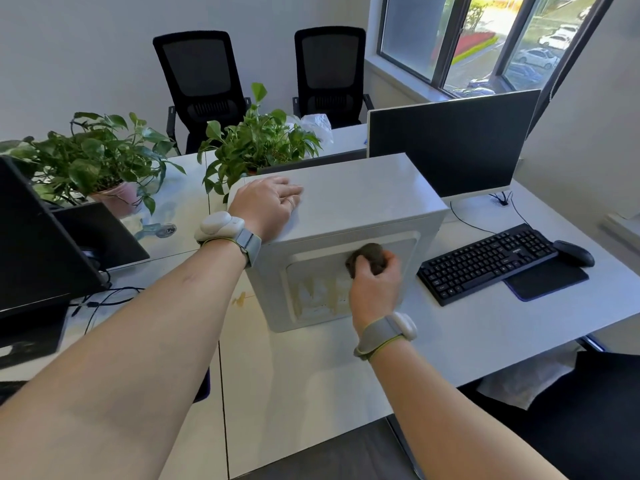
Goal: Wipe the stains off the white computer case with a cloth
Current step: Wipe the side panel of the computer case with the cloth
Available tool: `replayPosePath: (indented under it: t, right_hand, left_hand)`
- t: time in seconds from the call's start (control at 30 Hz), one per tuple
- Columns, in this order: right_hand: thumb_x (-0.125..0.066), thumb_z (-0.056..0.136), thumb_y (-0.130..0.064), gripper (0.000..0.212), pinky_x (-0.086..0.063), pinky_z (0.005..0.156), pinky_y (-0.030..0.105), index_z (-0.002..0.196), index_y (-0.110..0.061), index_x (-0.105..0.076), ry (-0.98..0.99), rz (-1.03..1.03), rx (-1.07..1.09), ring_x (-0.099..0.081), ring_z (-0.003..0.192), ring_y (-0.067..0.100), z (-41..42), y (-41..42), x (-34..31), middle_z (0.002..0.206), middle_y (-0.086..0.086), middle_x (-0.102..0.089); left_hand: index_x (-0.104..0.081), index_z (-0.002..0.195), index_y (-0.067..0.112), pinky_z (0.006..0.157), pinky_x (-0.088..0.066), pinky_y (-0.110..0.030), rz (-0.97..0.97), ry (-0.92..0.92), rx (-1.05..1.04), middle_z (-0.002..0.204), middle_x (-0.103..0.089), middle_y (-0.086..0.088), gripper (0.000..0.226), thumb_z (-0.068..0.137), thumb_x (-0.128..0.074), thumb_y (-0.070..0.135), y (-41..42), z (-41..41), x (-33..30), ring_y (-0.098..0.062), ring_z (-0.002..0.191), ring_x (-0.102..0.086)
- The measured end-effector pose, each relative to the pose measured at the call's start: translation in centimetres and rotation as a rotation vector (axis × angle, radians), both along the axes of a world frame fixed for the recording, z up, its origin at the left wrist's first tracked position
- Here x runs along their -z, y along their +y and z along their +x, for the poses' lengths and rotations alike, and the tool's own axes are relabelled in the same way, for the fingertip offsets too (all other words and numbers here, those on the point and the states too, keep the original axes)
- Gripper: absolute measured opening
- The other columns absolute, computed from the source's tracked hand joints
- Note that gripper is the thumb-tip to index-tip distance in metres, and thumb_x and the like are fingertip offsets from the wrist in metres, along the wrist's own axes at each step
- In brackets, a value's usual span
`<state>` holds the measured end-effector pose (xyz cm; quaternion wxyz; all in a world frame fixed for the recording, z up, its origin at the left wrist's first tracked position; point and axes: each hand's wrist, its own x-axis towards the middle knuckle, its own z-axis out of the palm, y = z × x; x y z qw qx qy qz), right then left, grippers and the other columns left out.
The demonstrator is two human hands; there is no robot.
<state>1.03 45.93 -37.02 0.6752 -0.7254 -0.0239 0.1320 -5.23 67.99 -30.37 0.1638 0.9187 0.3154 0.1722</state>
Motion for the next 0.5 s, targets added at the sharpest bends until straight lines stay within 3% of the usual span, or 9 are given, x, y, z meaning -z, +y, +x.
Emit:
replayPosePath:
  t: [0.2,0.33,0.43,0.5]
  right_hand:
    - [-0.079,0.084,-0.025,0.031,-0.051,0.084,0.029,0.113,-0.024,-0.069,-0.076,-0.152,-0.244,-0.064,0.092,0.018,-4.5,2.3,2.0,0.101,-0.003,-0.071]
    - [-0.076,0.083,-0.024,0.032,-0.054,0.082,0.03,0.115,-0.025,-0.072,-0.089,-0.245,-0.431,-0.066,0.092,0.017,-6.9,3.4,2.6,0.103,-0.004,-0.073]
    - [-0.072,0.085,-0.023,0.027,-0.059,0.078,0.036,0.112,-0.021,-0.069,0.029,-0.236,-0.508,-0.067,0.086,0.017,-7.8,3.2,3.5,0.097,-0.003,-0.072]
    - [-0.07,0.083,-0.021,0.026,-0.06,0.061,0.041,0.107,-0.012,-0.068,0.275,-0.176,-0.432,-0.068,0.069,0.027,-7.7,2.8,4.3,0.085,0.009,-0.073]
  left_hand:
    - [-0.068,0.127,0.045,0.118,-0.033,-0.044,-0.017,0.002,-0.003,0.148,-0.055,0.013,0.034,0.099,-0.051,0.046,-0.1,0.0,-0.1,-0.016,0.138,-0.047]
    - [-0.068,0.128,0.045,0.118,-0.033,-0.043,-0.026,-0.001,-0.004,0.148,-0.055,0.013,0.033,0.099,-0.051,0.045,-0.2,-0.2,-0.3,-0.016,0.138,-0.046]
    - [-0.068,0.128,0.044,0.119,-0.032,-0.042,-0.041,-0.003,0.003,0.148,-0.054,0.013,0.033,0.1,-0.051,0.045,-0.3,-0.3,-0.3,-0.015,0.138,-0.047]
    - [-0.068,0.127,0.044,0.119,-0.032,-0.042,-0.042,-0.011,0.003,0.147,-0.055,0.014,0.032,0.1,-0.052,0.046,-0.3,-0.4,-0.4,-0.014,0.138,-0.047]
